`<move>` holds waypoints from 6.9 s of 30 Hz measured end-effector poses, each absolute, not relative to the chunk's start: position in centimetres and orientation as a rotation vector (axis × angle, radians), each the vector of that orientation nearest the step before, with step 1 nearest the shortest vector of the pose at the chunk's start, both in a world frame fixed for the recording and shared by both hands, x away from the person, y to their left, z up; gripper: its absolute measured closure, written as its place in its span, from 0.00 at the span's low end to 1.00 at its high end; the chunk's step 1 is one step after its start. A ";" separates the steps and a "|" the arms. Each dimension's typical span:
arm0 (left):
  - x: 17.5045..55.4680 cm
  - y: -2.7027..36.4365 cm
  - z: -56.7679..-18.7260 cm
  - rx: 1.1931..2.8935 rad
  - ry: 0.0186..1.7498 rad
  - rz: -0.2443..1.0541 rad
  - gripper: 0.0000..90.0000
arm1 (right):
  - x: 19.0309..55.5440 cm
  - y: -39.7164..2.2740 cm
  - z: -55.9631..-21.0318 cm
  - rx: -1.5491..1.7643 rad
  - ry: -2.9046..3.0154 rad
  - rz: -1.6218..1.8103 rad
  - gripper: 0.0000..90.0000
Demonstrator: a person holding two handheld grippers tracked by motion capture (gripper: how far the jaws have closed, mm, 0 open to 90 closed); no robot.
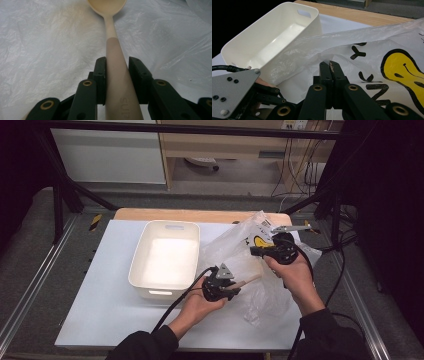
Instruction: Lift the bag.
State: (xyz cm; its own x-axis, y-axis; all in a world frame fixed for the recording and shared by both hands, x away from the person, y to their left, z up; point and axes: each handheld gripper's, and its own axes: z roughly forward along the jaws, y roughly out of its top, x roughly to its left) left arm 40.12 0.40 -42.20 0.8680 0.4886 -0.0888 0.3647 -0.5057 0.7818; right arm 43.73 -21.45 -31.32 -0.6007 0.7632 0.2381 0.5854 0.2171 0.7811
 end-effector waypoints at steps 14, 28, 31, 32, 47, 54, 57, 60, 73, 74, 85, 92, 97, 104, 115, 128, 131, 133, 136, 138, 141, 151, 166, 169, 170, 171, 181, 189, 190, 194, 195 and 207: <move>40.8 -0.1 -42.3 2.091 0.649 0.221 0.76 | 43.9 -20.8 -31.0 1.287 2.292 1.362 1.00; 42.2 -1.5 -43.5 2.077 0.653 0.283 0.76 | 44.1 -20.4 -31.1 1.281 2.298 1.376 1.00; 42.4 -1.6 -43.6 2.080 0.650 0.297 0.76 | 44.1 -20.3 -31.1 1.281 2.299 1.374 1.00; 42.4 -1.7 -43.6 2.079 0.651 0.304 0.76 | 44.1 -20.3 -31.1 1.281 2.299 1.375 1.00; 42.9 -2.9 -43.8 2.076 0.634 0.360 0.76 | 44.1 -20.3 -31.2 1.286 2.299 1.374 1.00; 43.0 -3.3 -44.6 2.080 0.634 0.377 0.76 | 44.1 -20.4 -31.2 1.289 2.300 1.375 1.00; 42.9 -3.5 -44.8 2.074 0.627 0.382 0.76 | 44.1 -20.4 -31.3 1.287 2.301 1.377 1.00; 43.0 -3.7 -45.0 2.071 0.624 0.377 0.76 | 44.1 -20.4 -31.3 1.286 2.302 1.379 1.00; 43.2 -3.8 -45.6 2.075 0.626 0.369 0.76 | 44.0 -20.4 -31.4 1.291 2.302 1.377 1.00; 43.2 -3.8 -45.6 2.075 0.626 0.368 0.76 | 44.0 -20.4 -31.4 1.291 2.303 1.377 1.00; 43.2 -3.9 -45.7 2.082 0.624 0.383 0.76 | 44.0 -20.4 -31.4 1.292 2.308 1.372 1.00; 43.3 -3.9 -45.7 2.086 0.633 0.370 0.76 | 44.1 -20.4 -31.4 1.289 2.309 1.370 1.00; 43.4 -3.9 -45.7 2.089 0.641 0.362 0.76 | 44.1 -20.4 -31.4 1.290 2.312 1.368 1.00; 43.6 -3.7 -45.5 2.075 0.621 0.363 0.76 | 44.1 -20.2 -31.5 1.284 2.314 1.368 1.00; 43.8 -4.3 -45.7 2.074 0.653 0.331 0.76 | 44.1 -20.2 -31.6 1.284 2.319 1.360 1.00; 44.0 -4.9 -45.9 2.167 0.691 0.350 0.75 | 44.1 -20.3 -31.7 1.292 2.323 1.352 1.00; 44.0 -4.9 -45.9 2.167 0.701 0.342 0.65 | 44.2 -20.4 -31.7 1.291 2.322 1.352 1.00; 44.0 -4.7 -45.9 2.182 0.694 0.336 0.59 | 44.2 -20.5 -31.7 1.295 2.323 1.349 1.00; 43.6 -4.6 -45.8 2.180 0.681 0.345 0.56 | 44.2 -20.5 -31.8 1.298 2.320 1.350 1.00; 43.3 -4.5 -45.8 2.168 0.689 0.350 0.51 | 44.2 -20.5 -31.8 1.297 2.320 1.350 1.00; 43.0 -4.0 -45.4 2.156 0.675 0.339 0.49 | 44.2 -20.5 -31.8 1.301 2.319 1.349 1.00; 41.3 -2.8 -43.9 2.102 0.638 0.289 0.45 | 44.2 -20.7 -32.3 1.313 2.324 1.335 1.00; 39.6 -1.5 -41.6 2.057 0.622 0.271 0.26 | 44.3 -20.6 -32.5 1.315 2.326 1.325 1.00; 39.3 -1.3 -41.1 2.060 0.620 0.255 0.20 | 44.4 -20.7 -32.6 1.315 2.327 1.323 1.00; 39.2 -1.2 -41.0 2.062 0.621 0.249 0.19 | 44.4 -20.7 -32.6 1.324 2.326 1.320 1.00; 39.0 -1.1 -40.9 2.061 0.623 0.243 0.17 | 44.4 -20.7 -32.6 1.324 2.326 1.321 1.00; 37.3 0.3 -39.4 2.053 0.610 0.222 0.14 | 44.5 -21.1 -33.2 1.338 2.313 1.336 1.00; 36.5 1.7 -37.8 2.013 0.641 0.218 0.14 | 44.0 -20.9 -33.9 1.319 2.315 1.306 1.00; 36.4 2.0 -37.6 2.009 0.644 0.224 0.14 | 44.0 -20.9 -34.0 1.318 2.313 1.311 1.00; 36.4 3.0 -36.9 1.981 0.658 0.230 0.14 | 43.8 -20.9 -34.5 1.326 2.314 1.317 1.00; 36.5 3.3 -36.8 1.973 0.659 0.228 0.14 | 43.7 -20.9 -34.6 1.329 2.317 1.318 1.00; 37.6 6.1 -35.3 1.895 0.755 0.238 0.12 | 42.8 -20.7 -36.8 1.334 2.330 1.308 1.00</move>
State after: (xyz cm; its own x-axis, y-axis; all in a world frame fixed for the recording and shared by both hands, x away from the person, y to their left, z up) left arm 37.62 6.07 -35.27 0.7827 0.5990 -0.1692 0.3940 -0.2664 0.8797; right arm 42.80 -20.75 -36.77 -0.5910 0.7607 0.2683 0.6254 0.2220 0.7481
